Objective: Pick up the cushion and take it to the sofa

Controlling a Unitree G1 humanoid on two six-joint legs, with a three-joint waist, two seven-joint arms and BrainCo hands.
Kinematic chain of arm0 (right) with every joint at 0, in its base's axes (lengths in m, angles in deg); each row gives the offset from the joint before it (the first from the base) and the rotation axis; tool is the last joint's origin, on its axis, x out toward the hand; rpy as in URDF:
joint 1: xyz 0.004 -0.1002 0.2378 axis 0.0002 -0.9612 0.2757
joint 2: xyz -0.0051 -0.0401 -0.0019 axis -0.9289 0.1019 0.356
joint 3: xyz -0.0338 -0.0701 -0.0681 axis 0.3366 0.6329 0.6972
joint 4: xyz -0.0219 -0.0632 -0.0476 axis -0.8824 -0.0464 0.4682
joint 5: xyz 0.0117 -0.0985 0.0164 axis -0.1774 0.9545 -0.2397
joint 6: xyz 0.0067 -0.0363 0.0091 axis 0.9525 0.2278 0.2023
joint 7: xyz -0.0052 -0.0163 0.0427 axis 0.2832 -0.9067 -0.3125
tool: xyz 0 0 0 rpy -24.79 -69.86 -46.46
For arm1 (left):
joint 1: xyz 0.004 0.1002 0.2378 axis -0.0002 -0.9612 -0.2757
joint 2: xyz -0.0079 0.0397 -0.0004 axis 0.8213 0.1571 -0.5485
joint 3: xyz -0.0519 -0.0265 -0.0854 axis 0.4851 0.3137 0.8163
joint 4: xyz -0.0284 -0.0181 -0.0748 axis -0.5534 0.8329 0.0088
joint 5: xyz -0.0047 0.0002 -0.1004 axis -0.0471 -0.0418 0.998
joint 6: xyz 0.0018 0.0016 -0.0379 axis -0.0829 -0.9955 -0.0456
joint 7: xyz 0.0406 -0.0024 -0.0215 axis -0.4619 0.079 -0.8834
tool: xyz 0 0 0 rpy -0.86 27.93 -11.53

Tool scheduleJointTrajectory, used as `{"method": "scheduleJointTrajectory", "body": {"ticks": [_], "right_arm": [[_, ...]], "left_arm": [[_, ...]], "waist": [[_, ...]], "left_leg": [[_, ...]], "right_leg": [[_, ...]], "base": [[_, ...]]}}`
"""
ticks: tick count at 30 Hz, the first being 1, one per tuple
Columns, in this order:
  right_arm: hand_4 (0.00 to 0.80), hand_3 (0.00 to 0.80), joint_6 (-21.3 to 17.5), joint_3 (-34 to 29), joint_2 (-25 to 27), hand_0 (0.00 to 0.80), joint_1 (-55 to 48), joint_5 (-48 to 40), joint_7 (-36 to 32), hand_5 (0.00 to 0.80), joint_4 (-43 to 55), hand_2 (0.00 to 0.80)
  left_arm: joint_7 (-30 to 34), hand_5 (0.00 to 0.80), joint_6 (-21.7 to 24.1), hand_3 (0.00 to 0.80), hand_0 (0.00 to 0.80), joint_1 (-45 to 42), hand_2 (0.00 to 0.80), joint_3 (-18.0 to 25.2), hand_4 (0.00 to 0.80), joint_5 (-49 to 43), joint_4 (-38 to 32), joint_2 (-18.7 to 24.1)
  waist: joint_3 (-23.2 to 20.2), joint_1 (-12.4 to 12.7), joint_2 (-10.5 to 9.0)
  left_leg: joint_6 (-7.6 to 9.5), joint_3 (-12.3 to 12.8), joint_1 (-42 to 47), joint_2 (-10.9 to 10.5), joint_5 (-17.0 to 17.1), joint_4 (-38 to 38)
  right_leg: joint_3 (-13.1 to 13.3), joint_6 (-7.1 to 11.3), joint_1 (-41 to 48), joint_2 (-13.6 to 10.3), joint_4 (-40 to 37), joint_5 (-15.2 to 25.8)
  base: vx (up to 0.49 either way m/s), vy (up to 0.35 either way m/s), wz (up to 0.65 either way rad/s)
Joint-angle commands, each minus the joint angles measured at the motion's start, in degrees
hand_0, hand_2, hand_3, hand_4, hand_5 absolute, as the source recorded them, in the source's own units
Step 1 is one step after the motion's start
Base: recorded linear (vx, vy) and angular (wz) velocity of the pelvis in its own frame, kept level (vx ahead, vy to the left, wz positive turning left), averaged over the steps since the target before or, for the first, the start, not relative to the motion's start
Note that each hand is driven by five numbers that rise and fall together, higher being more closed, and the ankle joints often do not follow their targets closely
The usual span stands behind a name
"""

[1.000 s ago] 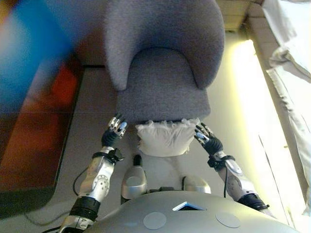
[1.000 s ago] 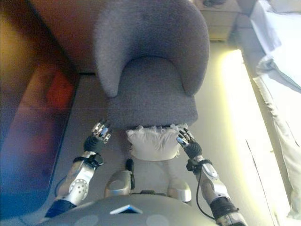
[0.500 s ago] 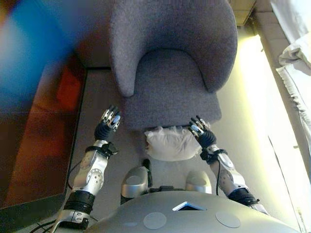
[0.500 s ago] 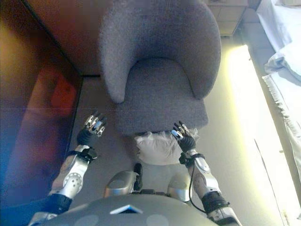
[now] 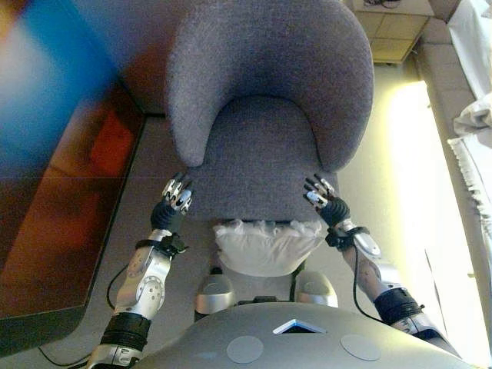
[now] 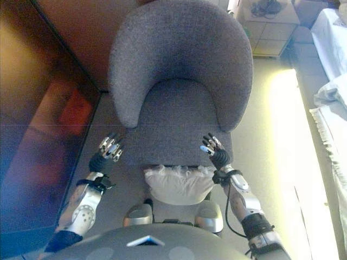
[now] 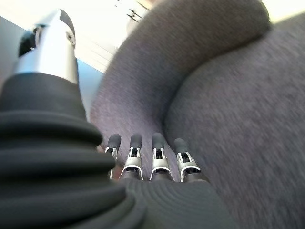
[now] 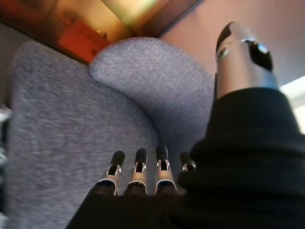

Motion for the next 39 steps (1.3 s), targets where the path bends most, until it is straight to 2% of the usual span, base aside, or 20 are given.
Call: {"method": "scheduleJointTrajectory", "body": {"ticks": [1,4,5,7,11,15,18,22,29,39], "right_arm": [[0.0,0.0,-3.9,0.2,-1.4,0.0,2.1,2.7,-0.7,0.0,4.6,0.0],[0.0,0.0,-6.5,0.2,-0.9,0.0,1.8,4.0,0.1,0.0,4.8,0.0],[0.0,0.0,-6.6,0.0,-0.8,0.0,1.5,3.6,0.2,0.0,5.0,0.0],[0.0,0.0,-5.4,-0.4,-1.0,0.0,2.0,-1.0,-0.8,0.0,4.0,0.0],[0.0,0.0,-1.2,-0.7,-3.7,0.0,2.3,-10.9,-7.0,0.0,3.2,0.0],[0.0,0.0,5.0,-0.9,-7.5,0.0,2.3,-24.3,-16.9,0.0,3.0,0.0],[0.0,0.0,10.1,-2.2,-10.3,0.0,2.4,-34.6,-23.5,0.0,2.3,0.0],[0.0,0.0,14.3,-4.1,-13.2,0.0,2.0,-42.7,-28.1,0.0,2.7,0.0],[0.0,0.0,16.8,-5.1,-14.5,0.0,-1.1,-42.4,-28.9,0.0,2.4,0.0],[0.0,0.0,16.6,-3.9,-13.2,0.0,-2.1,-41.8,-28.7,0.0,1.6,0.0]], "left_arm": [[1.8,0.0,0.7,0.0,0.0,2.8,0.0,0.8,0.0,2.8,-3.5,1.7],[4.3,0.0,-0.5,0.0,0.0,4.6,0.0,-0.5,0.0,4.2,-2.4,0.9],[4.8,0.0,-1.1,0.0,0.0,5.3,0.0,-1.0,0.0,4.9,-1.9,0.7],[6.7,0.0,-2.5,0.0,0.0,6.9,0.0,-1.5,0.0,6.3,-0.6,-0.2],[11.4,0.0,-5.4,0.0,0.0,8.2,0.0,-2.4,0.0,12.0,0.5,-1.0],[21.1,0.0,-12.0,0.0,0.0,9.4,0.0,-2.4,0.0,23.6,1.4,-2.9],[27.9,0.0,-16.5,0.0,0.0,9.6,0.0,-2.7,0.0,30.2,1.7,-4.6],[33.8,0.0,-19.9,0.0,0.0,7.9,0.0,-2.9,0.0,35.3,1.4,-7.1],[35.3,0.0,-21.9,0.0,0.0,4.4,0.0,-1.9,0.0,34.8,1.4,-8.7],[35.2,0.0,-21.2,0.0,0.0,3.6,0.0,-1.6,0.0,33.9,0.8,-7.7]], "waist": [[-1.6,0.0,-3.21],[-1.8,0.3,-1.49],[-1.7,0.6,-0.65],[-1.8,0.5,-0.81],[-2.6,0.4,-0.48],[-3.4,0.6,-0.06],[-3.7,0.8,-0.1],[-3.7,0.9,-0.33],[-3.9,1.1,-0.88],[-4.7,1.3,-1.01]], "left_leg": [[-3.14,3.1,-3.0,3.7,1.7,11.3],[-3.74,6.0,-2.6,3.7,3.3,0.8],[-4.76,5.3,-3.3,4.0,6.6,-1.1],[-4.73,6.2,-2.4,4.0,5.0,-3.0],[-4.58,7.0,0.3,2.8,4.4,-7.1],[-3.93,8.0,2.2,1.8,5.0,-11.1],[-3.65,8.3,2.2,1.3,5.2,-12.3],[-3.37,9.1,1.7,1.5,4.8,-11.8],[-3.11,9.8,1.8,1.8,4.2,-11.4],[-3.25,9.4,2.4,1.8,3.6,-11.1]], "right_leg": [[0.9,0.66,0.0,-3.2,1.9,0.7],[-2.2,1.24,1.0,-3.4,2.0,-0.6],[-2.8,1.33,1.5,-3.1,2.1,-1.2],[-4.3,1.8,2.4,-4.4,1.0,-0.6],[-5.8,3.12,3.7,-5.7,-1.5,1.2],[-7.0,4.19,4.2,-6.3,-2.9,2.3],[-7.9,4.71,4.0,-6.5,-3.2,2.7],[-8.0,5.16,3.3,-6.6,-3.4,3.0],[-6.9,5.15,3.8,-6.2,-3.8,2.4],[-6.0,4.92,5.0,-5.4,-4.7,1.8]], "base": [[0.006,0.026,0.45],[-0.009,0.137,0.49],[-0.02,0.13,0.64],[-0.014,0.074,0.58],[0.041,0.053,0.17],[0.049,0.044,-0.02],[0.01,-0.001,0.05],[0.005,-0.006,0.03],[0.028,-0.012,0.0],[0.044,-0.011,-0.01]]}}
